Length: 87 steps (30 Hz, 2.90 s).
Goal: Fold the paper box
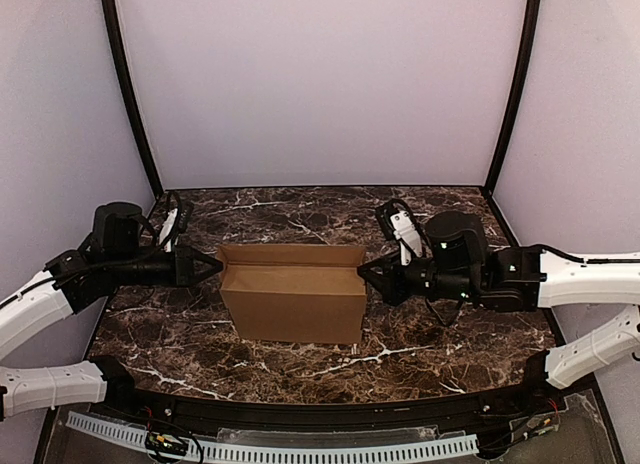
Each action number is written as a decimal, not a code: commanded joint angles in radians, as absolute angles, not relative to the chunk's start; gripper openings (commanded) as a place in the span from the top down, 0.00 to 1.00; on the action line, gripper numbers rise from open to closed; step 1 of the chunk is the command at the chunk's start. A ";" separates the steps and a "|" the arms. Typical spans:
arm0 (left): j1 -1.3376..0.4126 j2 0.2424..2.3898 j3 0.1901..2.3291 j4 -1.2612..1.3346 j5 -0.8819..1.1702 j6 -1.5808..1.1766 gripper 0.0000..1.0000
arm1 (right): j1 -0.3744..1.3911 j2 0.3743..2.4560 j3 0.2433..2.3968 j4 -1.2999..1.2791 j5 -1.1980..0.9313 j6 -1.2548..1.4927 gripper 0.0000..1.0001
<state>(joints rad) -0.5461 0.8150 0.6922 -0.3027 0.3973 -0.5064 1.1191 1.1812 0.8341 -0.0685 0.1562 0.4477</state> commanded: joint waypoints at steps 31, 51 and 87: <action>-0.575 0.729 0.631 -0.301 0.336 -0.627 0.95 | 1.156 1.146 0.743 0.028 0.318 0.646 0.93; -0.605 0.707 0.600 -0.286 0.272 -0.667 0.96 | 1.208 1.170 0.796 0.028 0.416 0.691 0.93; -0.641 0.709 0.598 -0.265 0.241 -0.689 0.96 | 1.251 1.170 0.752 0.026 0.521 0.730 0.95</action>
